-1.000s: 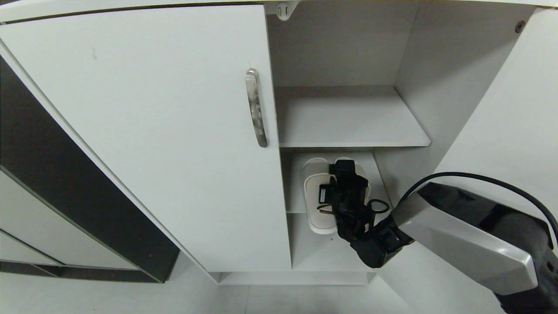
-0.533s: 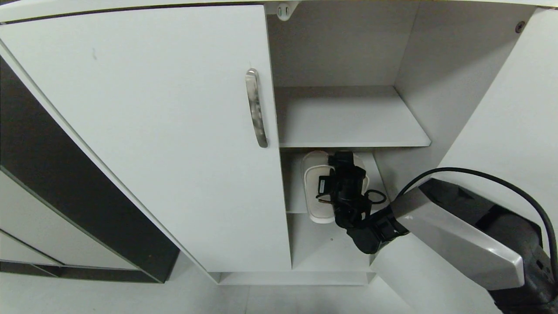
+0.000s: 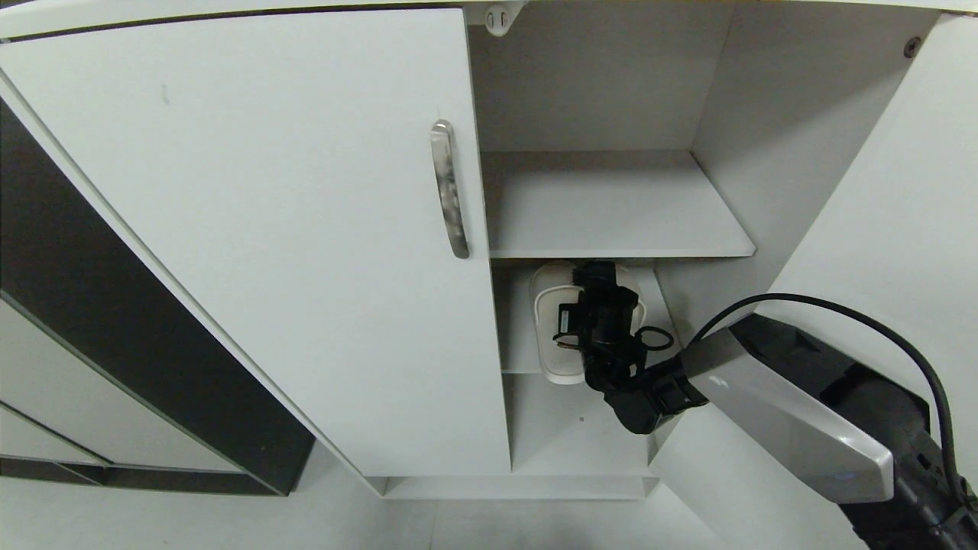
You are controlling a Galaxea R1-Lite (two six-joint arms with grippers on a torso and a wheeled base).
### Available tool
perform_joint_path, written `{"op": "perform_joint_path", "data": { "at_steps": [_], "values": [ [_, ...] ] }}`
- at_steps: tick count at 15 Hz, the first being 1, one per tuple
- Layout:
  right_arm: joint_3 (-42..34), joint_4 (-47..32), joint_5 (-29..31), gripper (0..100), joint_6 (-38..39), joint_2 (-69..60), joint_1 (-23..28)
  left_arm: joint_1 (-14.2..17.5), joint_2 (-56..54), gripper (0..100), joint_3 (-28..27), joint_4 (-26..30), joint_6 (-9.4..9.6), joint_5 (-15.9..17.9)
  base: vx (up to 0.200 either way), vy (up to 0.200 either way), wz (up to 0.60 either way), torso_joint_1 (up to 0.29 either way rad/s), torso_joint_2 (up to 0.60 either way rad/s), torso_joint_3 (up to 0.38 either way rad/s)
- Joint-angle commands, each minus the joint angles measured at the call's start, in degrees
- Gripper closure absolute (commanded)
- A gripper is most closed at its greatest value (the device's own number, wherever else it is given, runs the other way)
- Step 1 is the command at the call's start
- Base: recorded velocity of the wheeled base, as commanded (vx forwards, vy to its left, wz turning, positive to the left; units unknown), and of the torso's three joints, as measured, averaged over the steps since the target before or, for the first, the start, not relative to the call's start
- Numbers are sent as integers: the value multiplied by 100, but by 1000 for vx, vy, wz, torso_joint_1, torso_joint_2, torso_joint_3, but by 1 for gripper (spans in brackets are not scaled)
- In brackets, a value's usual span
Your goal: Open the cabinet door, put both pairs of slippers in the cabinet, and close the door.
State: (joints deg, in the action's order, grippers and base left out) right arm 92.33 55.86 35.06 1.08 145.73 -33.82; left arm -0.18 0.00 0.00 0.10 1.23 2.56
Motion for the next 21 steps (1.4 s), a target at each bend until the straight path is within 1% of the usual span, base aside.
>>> {"op": "perform_joint_path", "data": {
  "at_steps": [1, 2, 4, 7, 9, 13, 16, 18, 20, 21],
  "values": [
    [13, 4, 10, 0, -12, 17, -2, 1, 9, 100, 0, -1, 0, -1, 0, 0, 0, 0, 0, 0],
    [-13, 4, 27, 0, -21, 0, -2, 1, 9, 100, 0, -1, 0, -1, 0, 0, 0, 0, 0, 0],
    [-339, 30, 45, 0, -108, -176, -28, 1, 9, 100, 0, -1, 0, -1, 0, 0, 0, 0, 0, 0],
    [-1147, 312, 54, 0, -117, -712, -213, 1, 9, 100, 0, -1, 0, -1, 0, 0, 0, 0, 0, 0],
    [-1675, 479, 168, 0, -117, -1081, -354, 1, 9, 100, 0, -1, 9, -1, 0, 0, 0, 0, 0, 0],
    [-3388, 1129, 335, 0, -117, -1952, -846, 1, 9, 100, 0, -1, 0, -1, 0, 0, 0, 0, 0, 0],
    [-4452, 1736, 361, 0, -117, -2215, -1092, 1, 9, 100, 0, -1, 0, -1, 0, 0, 0, 0, 0, 0],
    [-4698, 1876, 361, 0, -108, -2250, -1180, 1, 9, 100, 0, -1, 0, -1, 0, 0, 0, 0, 0, 0],
    [-4636, 1867, 335, 0, -126, -2242, -1189, 1, 9, 100, 0, -1, 26, 8, 0, 0, 0, 0, 0, 0],
    [-4628, 1867, 335, 0, -126, -2242, -1189, 1, 9, 100, 0, -1, 26, 8, -200, 0, 0, 7, 2, 2]
  ]
}}
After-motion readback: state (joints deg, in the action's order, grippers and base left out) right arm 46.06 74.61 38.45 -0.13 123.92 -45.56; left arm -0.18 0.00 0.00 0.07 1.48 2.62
